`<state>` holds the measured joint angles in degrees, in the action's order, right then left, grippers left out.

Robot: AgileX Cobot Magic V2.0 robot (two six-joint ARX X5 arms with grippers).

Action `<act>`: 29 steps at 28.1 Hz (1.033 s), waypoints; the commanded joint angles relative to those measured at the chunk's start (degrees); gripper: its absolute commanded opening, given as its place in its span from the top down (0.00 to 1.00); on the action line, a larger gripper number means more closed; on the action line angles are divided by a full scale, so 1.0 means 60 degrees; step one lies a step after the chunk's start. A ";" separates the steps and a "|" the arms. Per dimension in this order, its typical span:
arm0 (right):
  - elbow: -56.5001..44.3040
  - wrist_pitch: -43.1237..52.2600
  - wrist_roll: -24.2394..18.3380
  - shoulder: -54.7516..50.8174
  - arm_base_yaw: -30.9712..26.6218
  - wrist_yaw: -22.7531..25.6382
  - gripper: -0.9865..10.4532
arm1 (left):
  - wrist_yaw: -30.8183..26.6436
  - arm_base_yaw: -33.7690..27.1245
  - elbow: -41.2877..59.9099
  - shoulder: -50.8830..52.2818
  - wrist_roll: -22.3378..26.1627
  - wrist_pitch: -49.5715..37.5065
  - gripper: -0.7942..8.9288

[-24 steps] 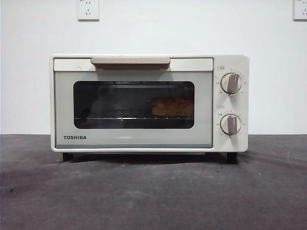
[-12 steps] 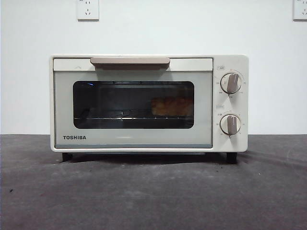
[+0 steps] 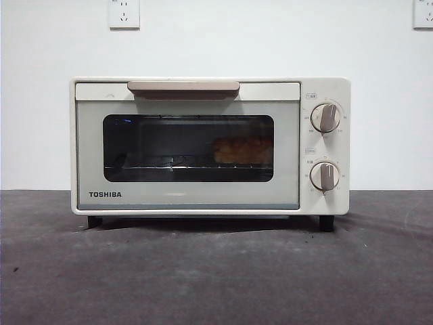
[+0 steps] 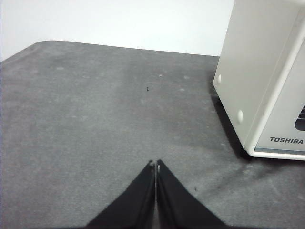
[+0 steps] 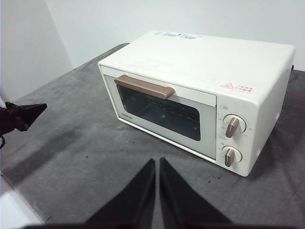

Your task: The left arm flap open the oven, the right arm pick bread and place it into oven, the left arm flap close the oven

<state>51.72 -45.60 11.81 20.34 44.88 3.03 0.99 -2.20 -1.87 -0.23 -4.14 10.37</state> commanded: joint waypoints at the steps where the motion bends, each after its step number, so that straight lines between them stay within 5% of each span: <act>1: 0.0149 0.0098 0.0025 0.0007 0.0051 0.0004 0.90 | -0.0025 -0.0007 0.0197 0.0007 0.0226 0.0058 0.91; 24: 0.0128 0.0117 0.0025 0.0007 0.0051 0.0007 0.90 | -0.0025 -0.0007 0.0197 0.0007 0.0226 0.0058 0.91; 29: -0.0164 0.0579 -0.0033 -0.0098 -0.0674 -0.0066 0.90 | -0.0025 -0.0007 0.0197 0.0007 0.0226 0.0058 0.91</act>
<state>50.89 -43.07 11.79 19.84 41.08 2.72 0.99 -2.20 -1.87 -0.23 -3.53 10.37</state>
